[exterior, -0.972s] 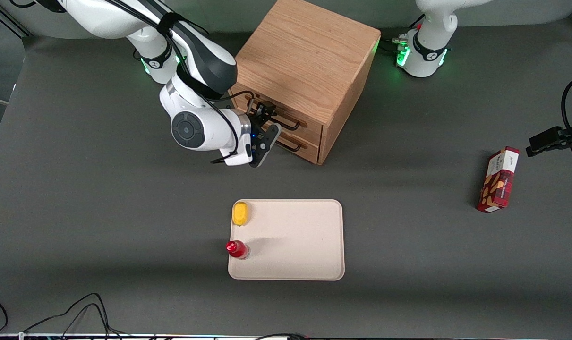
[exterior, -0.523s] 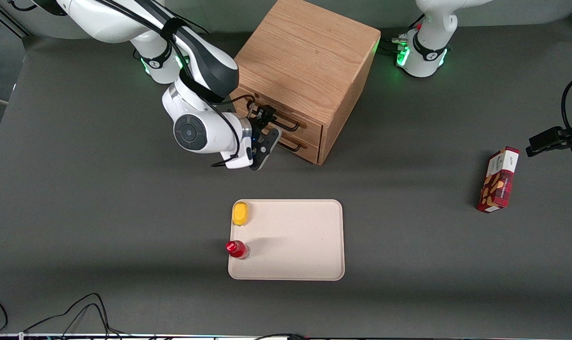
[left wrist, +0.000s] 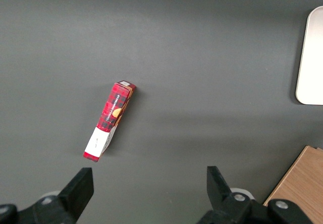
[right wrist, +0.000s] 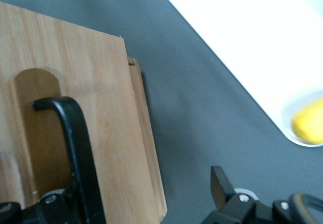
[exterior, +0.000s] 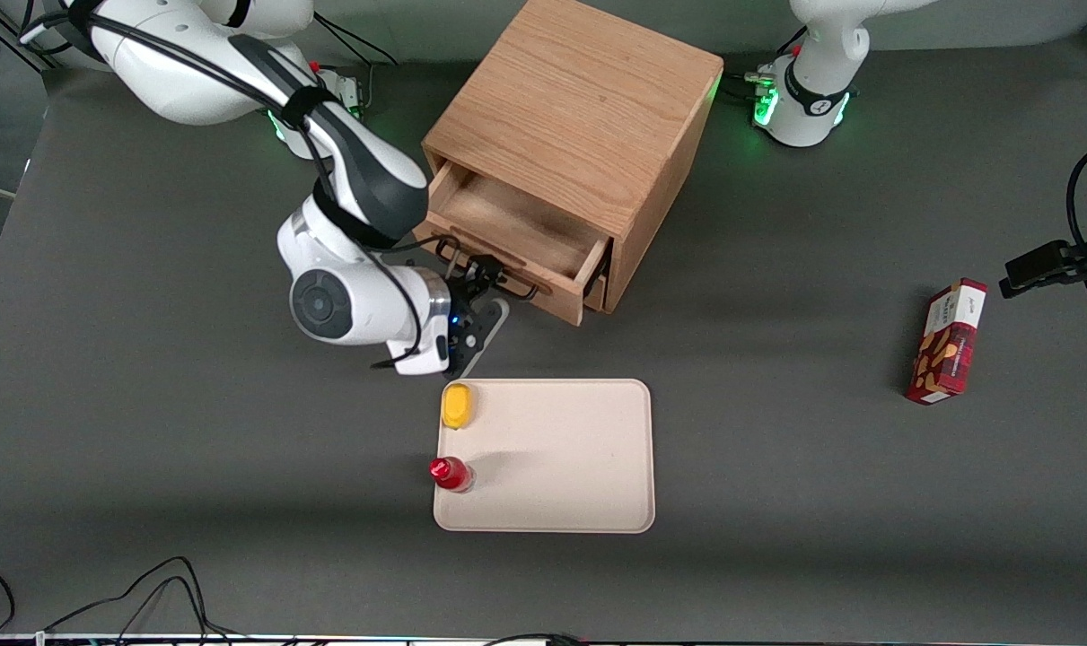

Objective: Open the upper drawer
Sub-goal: 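Pull the upper drawer outward by its handle with the right gripper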

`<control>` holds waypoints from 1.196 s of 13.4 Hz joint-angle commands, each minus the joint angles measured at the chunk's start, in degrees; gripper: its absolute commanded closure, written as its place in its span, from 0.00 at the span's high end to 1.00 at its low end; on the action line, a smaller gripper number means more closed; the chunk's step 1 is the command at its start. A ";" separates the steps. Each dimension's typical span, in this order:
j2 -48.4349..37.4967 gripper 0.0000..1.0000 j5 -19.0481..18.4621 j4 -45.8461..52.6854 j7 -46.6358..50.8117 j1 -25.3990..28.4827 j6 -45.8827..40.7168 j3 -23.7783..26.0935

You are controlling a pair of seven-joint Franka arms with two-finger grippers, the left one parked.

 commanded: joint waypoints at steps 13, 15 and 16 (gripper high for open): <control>9.50 1.00 -4.14 16.83 -5.36 0.33 -8.26 -4.39; 9.78 1.00 -4.05 18.77 -9.24 0.33 -11.24 -5.97; 9.78 1.00 -4.05 19.39 -9.52 0.33 -11.86 -6.41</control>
